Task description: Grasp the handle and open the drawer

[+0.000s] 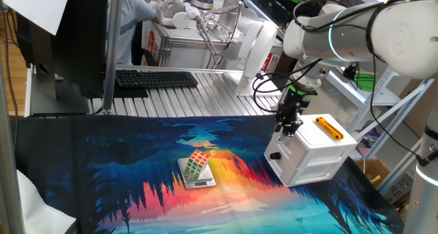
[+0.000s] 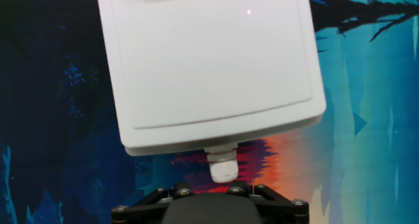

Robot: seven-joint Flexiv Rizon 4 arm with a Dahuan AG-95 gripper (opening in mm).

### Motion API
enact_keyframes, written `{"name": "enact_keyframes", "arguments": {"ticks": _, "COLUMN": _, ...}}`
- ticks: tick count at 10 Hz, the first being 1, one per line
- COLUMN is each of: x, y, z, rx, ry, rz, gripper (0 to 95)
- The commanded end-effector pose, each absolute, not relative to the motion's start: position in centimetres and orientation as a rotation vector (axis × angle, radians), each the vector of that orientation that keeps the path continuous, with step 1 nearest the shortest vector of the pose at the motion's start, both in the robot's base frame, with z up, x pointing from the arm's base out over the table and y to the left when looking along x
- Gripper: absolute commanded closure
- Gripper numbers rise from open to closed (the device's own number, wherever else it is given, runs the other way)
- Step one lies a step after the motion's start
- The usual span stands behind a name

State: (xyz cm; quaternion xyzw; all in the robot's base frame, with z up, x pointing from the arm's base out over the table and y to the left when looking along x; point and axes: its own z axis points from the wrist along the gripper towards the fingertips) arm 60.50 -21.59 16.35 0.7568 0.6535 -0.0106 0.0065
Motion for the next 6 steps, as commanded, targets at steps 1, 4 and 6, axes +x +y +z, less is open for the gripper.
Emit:
{"name": "enact_keyframes", "arguments": {"ticks": 1, "x": 59.43, "y": -21.50, "z": 16.08, "rx": 2.365, "ry": 2.021, "rz": -0.018, "gripper": 57.0}}
{"name": "enact_keyframes", "arguments": {"ticks": 4, "x": 58.67, "y": -21.59, "z": 15.51, "rx": 2.354, "ry": 2.017, "rz": -0.011, "gripper": 57.0}}
{"name": "enact_keyframes", "arguments": {"ticks": 6, "x": 58.94, "y": -21.94, "z": 15.16, "rx": 2.343, "ry": 2.026, "rz": -0.012, "gripper": 57.0}}
